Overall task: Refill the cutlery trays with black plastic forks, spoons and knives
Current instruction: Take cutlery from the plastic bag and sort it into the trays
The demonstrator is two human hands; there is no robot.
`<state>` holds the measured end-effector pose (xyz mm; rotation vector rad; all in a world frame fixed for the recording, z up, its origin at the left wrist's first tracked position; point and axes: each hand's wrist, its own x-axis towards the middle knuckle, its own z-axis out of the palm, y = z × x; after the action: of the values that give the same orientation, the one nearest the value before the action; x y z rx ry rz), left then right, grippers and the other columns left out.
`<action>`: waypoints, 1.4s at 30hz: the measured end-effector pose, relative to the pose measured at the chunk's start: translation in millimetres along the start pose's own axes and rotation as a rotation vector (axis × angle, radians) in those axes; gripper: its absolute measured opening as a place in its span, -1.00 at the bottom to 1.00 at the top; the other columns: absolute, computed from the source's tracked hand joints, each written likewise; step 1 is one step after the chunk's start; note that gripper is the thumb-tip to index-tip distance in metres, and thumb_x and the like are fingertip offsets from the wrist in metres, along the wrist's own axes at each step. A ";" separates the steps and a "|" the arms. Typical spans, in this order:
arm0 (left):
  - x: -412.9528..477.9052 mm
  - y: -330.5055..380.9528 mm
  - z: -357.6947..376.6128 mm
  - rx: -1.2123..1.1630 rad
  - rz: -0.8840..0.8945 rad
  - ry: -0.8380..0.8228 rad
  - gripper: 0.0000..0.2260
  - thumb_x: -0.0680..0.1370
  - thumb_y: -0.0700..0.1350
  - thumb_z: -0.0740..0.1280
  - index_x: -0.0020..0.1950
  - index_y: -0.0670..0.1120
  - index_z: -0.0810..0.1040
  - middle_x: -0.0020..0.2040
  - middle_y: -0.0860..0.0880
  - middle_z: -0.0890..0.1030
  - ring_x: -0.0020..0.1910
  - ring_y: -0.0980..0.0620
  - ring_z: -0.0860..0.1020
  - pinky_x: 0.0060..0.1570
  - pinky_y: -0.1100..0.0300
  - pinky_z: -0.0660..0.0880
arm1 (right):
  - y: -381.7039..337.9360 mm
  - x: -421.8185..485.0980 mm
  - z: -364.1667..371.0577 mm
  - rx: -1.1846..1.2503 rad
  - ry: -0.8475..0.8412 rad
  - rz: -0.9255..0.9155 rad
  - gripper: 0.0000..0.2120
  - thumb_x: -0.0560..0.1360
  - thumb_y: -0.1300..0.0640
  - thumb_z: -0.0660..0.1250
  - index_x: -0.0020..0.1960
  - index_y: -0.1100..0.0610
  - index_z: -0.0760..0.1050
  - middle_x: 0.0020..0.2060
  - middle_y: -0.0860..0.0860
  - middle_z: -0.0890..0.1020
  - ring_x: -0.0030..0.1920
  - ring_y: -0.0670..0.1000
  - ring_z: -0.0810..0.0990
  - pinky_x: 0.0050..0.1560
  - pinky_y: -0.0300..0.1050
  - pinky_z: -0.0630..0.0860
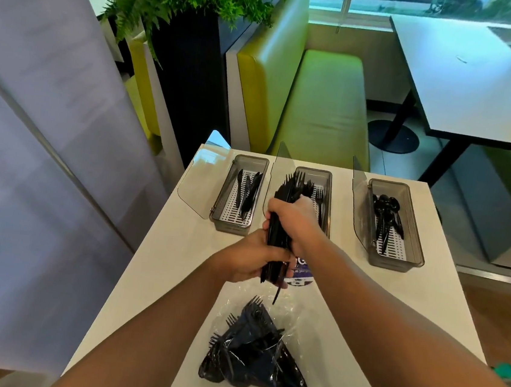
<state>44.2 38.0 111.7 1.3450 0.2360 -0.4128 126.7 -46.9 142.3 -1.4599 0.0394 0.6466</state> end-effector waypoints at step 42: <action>7.1 -14.2 -1.5 -0.232 0.205 0.240 -0.75 0.68 -0.02 0.24 0.06 -0.21 0.54 -0.28 -0.13 0.61 -0.45 -0.02 0.54 -0.48 0.17 0.48 | 21.8 3.3 -45.4 -0.043 -0.249 -0.105 -0.87 0.57 0.20 0.41 -0.10 0.26 0.60 -0.37 0.16 0.54 -0.48 0.07 0.51 -0.27 -0.03 0.61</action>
<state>44.8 36.0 95.9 1.1746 0.3305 -0.0484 136.3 -88.1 114.8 -1.4032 -0.2445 0.7415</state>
